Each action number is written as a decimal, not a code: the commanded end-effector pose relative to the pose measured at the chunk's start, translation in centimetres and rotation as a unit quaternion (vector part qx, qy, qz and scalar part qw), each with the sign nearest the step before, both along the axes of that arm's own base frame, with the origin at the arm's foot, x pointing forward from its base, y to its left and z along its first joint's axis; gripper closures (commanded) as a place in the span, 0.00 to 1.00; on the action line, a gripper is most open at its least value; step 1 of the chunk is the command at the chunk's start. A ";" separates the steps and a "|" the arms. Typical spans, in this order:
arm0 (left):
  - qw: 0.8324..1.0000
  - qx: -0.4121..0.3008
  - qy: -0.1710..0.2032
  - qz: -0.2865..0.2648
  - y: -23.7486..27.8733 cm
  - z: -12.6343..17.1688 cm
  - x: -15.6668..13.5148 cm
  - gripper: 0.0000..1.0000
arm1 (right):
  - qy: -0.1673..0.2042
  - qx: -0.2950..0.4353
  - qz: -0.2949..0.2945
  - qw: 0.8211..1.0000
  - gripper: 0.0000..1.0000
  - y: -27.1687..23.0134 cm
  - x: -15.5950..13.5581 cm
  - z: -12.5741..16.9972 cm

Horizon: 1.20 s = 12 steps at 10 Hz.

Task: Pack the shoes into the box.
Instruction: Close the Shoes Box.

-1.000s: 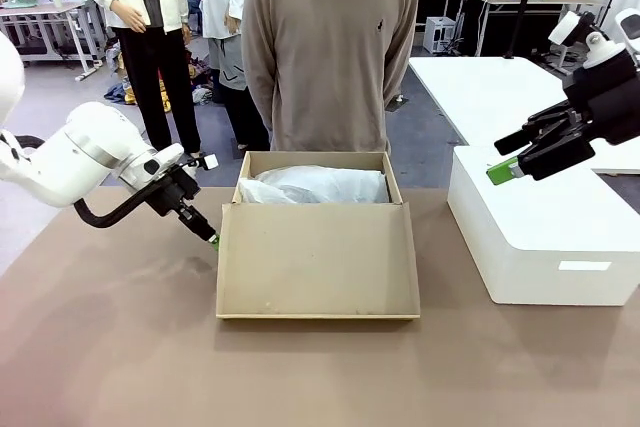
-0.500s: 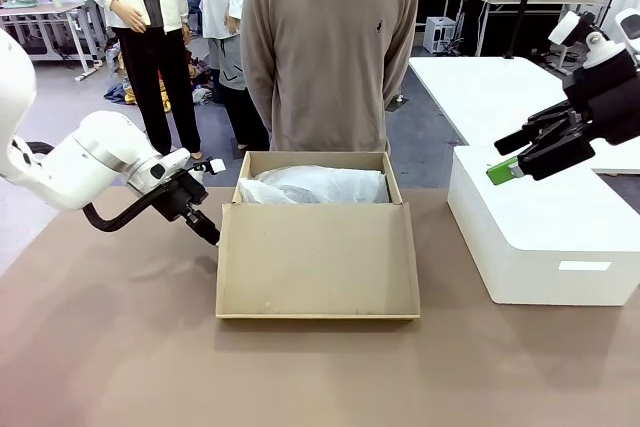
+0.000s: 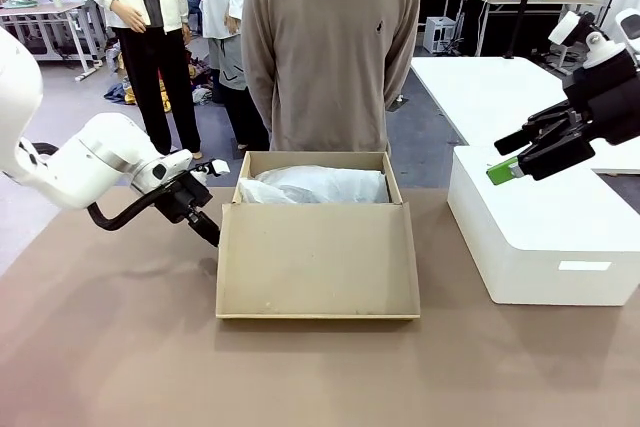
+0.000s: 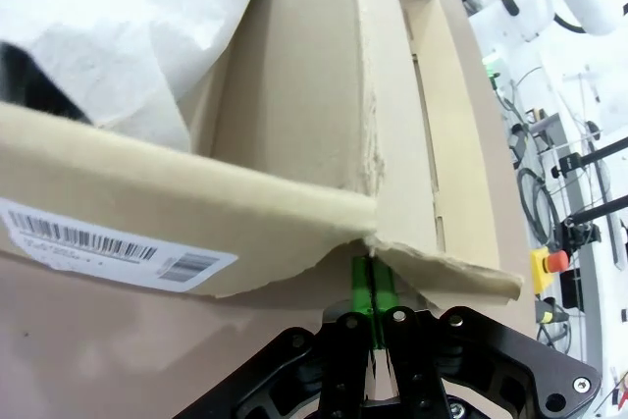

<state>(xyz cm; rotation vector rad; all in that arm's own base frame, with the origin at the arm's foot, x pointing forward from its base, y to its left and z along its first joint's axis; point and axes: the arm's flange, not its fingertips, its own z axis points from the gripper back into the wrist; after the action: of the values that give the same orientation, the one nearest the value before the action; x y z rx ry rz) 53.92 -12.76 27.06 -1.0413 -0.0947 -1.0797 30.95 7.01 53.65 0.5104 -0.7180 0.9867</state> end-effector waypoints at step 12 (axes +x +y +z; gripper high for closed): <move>0.992 -0.107 0.045 -0.055 0.5 1.1 0.6 1.00 | -0.007 0.015 0.012 1.000 0.00 0.1 0.3 0.0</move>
<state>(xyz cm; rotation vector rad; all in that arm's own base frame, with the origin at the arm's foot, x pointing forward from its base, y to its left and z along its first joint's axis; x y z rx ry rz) 54.34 -12.42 27.81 -1.2431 -0.0421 -1.1310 30.95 7.01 53.65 0.5104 -0.7180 0.9868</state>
